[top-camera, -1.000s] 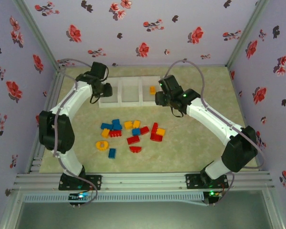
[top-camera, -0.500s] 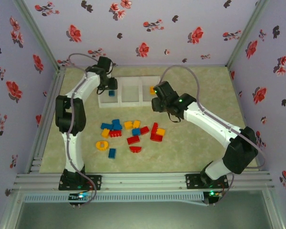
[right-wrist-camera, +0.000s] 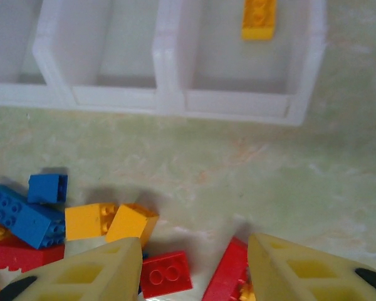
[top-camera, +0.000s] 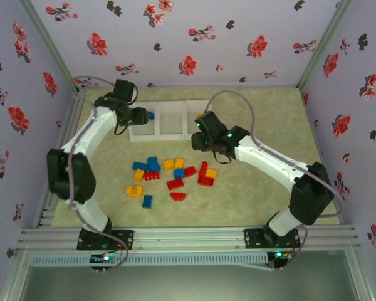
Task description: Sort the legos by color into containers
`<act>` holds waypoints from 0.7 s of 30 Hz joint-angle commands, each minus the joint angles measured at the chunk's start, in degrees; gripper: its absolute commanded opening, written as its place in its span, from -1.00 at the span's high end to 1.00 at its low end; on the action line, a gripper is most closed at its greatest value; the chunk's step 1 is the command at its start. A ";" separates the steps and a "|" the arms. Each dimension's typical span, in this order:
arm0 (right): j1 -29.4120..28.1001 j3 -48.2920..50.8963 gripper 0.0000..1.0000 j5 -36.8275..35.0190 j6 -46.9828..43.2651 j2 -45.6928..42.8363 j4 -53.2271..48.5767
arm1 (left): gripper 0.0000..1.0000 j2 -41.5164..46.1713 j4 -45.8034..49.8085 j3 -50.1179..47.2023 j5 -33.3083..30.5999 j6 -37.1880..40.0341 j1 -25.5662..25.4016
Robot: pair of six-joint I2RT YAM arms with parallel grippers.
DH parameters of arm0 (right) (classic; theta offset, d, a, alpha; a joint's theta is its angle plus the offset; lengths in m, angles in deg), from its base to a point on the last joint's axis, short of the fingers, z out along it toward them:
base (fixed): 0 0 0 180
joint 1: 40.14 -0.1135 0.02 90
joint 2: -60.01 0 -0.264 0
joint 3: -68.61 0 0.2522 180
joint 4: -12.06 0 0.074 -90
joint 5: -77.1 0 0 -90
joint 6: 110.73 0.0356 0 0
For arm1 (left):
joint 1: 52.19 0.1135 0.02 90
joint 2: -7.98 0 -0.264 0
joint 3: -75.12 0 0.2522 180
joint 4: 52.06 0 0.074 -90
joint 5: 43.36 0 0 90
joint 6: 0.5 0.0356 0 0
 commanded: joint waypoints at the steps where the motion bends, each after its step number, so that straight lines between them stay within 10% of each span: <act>1: -2.70 1.03 0.02 2.09 2.38 3.62 1.59 | -0.18 7.36 -2.04 -5.74 1.04 -2.97 -0.77; 21: -7.66 -4.01 -0.24 2.55 20.26 19.29 5.72 | -0.18 20.81 3.29 -15.05 0.55 -3.18 -2.34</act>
